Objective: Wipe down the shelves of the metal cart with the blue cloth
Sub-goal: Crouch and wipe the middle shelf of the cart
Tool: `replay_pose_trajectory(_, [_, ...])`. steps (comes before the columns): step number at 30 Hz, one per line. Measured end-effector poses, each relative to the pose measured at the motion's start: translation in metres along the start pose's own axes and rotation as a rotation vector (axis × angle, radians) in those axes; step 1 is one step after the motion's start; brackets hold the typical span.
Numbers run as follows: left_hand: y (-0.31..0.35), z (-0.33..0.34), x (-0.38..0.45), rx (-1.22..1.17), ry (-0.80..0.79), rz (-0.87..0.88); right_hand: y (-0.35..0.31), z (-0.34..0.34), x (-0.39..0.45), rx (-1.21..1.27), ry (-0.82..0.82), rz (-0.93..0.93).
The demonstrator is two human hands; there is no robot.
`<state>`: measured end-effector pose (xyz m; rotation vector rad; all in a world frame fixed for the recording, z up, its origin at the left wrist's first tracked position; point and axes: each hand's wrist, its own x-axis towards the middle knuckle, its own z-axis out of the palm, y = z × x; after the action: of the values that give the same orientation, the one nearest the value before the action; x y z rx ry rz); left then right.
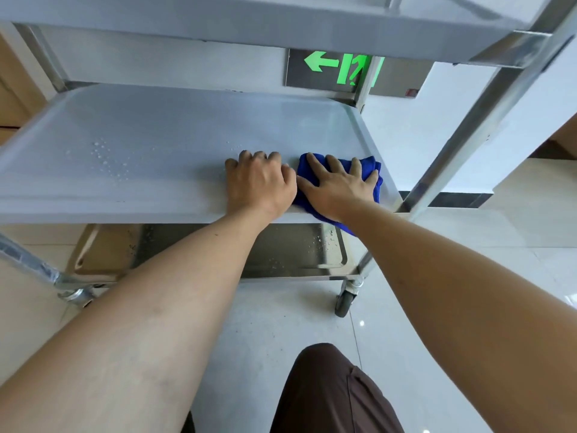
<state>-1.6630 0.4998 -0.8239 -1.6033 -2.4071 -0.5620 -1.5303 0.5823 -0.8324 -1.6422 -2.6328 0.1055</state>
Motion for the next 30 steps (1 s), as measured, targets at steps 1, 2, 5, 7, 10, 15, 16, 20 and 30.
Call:
replay_pose_trajectory(1, [-0.001,0.001,0.001,-0.008,0.000,0.001,-0.004,0.000,-0.007,-0.001,0.002,-0.004])
replay_pose_trajectory(2, [-0.003,0.002,0.001,-0.022,0.004,0.003,-0.007,0.001,-0.014,0.001,0.007,-0.006])
replay_pose_trajectory(5, [-0.004,0.004,0.005,-0.080,0.019,0.013,-0.020,0.005,-0.032,0.028,0.046,0.008])
replay_pose_trajectory(7, [-0.005,0.003,0.006,-0.117,0.029,0.030,-0.029,0.009,-0.041,0.047,0.074,0.013])
replay_pose_trajectory(10, [-0.009,-0.002,0.003,-0.153,0.061,0.079,-0.034,0.013,-0.050,0.089,0.099,0.005])
replay_pose_trajectory(15, [-0.040,-0.014,-0.002,-0.087,0.103,0.152,-0.033,0.014,-0.046,0.085,0.132,0.006])
replay_pose_trajectory(16, [-0.057,-0.017,0.001,-0.043,0.073,0.127,-0.032,0.014,-0.045,0.083,0.137,0.014])
replay_pose_trajectory(20, [-0.134,-0.019,0.010,0.091,-0.153,-0.099,-0.034,0.015,-0.044,0.065,0.156,0.029])
replay_pose_trajectory(30, [-0.143,-0.021,0.016,0.120,-0.290,-0.080,-0.100,0.020,-0.041,0.030,0.123,-0.031])
